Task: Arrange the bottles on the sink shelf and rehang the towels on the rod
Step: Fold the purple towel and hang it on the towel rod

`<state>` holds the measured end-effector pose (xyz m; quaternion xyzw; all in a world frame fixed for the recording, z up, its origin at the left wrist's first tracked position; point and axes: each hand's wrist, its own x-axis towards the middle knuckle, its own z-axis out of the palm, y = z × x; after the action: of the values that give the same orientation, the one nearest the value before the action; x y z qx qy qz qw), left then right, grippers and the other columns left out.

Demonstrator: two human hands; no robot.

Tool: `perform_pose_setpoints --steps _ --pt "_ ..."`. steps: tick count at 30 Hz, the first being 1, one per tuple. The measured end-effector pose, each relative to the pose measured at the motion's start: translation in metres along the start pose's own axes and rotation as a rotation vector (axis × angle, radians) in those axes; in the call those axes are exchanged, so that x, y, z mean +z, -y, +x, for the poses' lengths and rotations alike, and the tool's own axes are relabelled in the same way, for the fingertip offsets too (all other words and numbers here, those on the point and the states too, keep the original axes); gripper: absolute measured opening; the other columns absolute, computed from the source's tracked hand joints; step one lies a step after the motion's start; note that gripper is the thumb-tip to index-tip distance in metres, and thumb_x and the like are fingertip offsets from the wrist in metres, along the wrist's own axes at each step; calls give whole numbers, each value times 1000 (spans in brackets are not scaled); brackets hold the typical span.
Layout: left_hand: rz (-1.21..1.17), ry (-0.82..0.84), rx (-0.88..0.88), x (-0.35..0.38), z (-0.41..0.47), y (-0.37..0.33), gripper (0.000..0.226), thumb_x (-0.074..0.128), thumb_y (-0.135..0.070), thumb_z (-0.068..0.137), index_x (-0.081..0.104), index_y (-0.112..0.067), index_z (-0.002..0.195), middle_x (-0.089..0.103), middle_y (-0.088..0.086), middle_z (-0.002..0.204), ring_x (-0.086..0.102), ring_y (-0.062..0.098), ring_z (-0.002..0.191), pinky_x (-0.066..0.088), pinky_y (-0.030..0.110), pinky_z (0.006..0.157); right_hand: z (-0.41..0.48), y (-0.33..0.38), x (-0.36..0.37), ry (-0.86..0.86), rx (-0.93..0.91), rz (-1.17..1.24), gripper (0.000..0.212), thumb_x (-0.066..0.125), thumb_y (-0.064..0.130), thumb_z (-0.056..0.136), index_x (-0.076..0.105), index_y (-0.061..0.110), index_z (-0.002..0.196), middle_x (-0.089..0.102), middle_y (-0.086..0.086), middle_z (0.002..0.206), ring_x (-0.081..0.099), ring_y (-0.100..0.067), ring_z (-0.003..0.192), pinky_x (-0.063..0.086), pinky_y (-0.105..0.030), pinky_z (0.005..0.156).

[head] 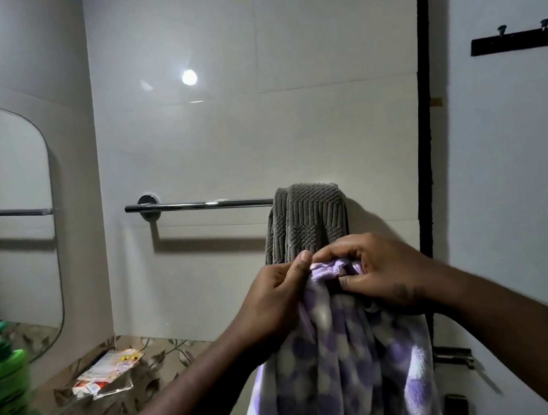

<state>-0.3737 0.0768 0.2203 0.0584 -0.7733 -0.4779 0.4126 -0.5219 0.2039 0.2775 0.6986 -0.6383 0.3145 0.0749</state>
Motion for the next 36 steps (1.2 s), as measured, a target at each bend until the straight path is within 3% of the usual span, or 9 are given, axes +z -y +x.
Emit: perform_pose_setpoints --steps 3,7,11,15,20,23,30,34,36 --pt "236 -77 98 -6 4 3 36 72 -45 81 60 -16 64 46 -13 58 36 6 59 27 29 55 0 3 -1 11 -34 43 42 69 15 83 70 39 117 73 22 113 69 -1 107 56 -42 95" --pt "477 -95 126 -11 3 -7 28 73 -32 65 48 -23 77 52 -13 65 40 7 61 33 27 55 -2 6 -6 17 -44 96 49 68 7 79 71 37 117 72 20 118 68 -4 111 54 -43 99" --pt "792 -163 169 -10 0 -7 33 73 -35 78 44 -24 91 58 -5 82 50 25 75 39 39 61 0 6 -2 21 -47 57 40 69 18 77 73 42 108 74 18 111 70 -7 103 55 -47 95" --pt "1018 -170 155 -17 -1 14 37 67 -44 85 42 -23 101 62 0 97 57 34 89 40 41 63 -1 2 -9 -90 -37 56 35 71 6 77 77 35 95 76 19 101 71 -5 95 57 -44 89" --pt "959 85 39 -34 -2 26 58 64 -39 65 44 -17 115 62 7 110 58 35 98 47 39 75 -3 -14 -21 -194 34 69 31 69 6 81 76 35 90 77 18 97 75 -14 90 61 -46 81" --pt "961 241 29 -43 -4 24 57 66 -34 71 43 -15 120 59 9 115 56 34 104 44 36 82 -4 -25 -27 -263 110 194 29 67 0 87 76 28 87 79 8 99 74 -35 79 64 -49 61" --pt "1170 389 38 -66 -2 5 55 53 -44 99 26 -31 146 48 6 133 57 30 121 45 35 100 -5 -44 -31 -395 215 140 34 65 -4 85 76 28 81 78 5 88 68 -25 59 61 -47 47" --pt "834 456 58 -74 -6 -20 85 64 -10 85 24 -53 148 40 -18 144 56 7 117 52 24 96 -7 -58 -31 -421 282 150 32 63 -3 86 74 27 80 76 2 88 61 -23 47 60 -45 45" --pt "679 445 156 -74 -9 -29 83 59 3 76 42 -48 139 43 -21 140 53 0 121 51 16 93 -8 -62 -33 -417 303 181 30 63 -4 87 74 24 79 76 0 86 62 -23 48 60 -54 48"
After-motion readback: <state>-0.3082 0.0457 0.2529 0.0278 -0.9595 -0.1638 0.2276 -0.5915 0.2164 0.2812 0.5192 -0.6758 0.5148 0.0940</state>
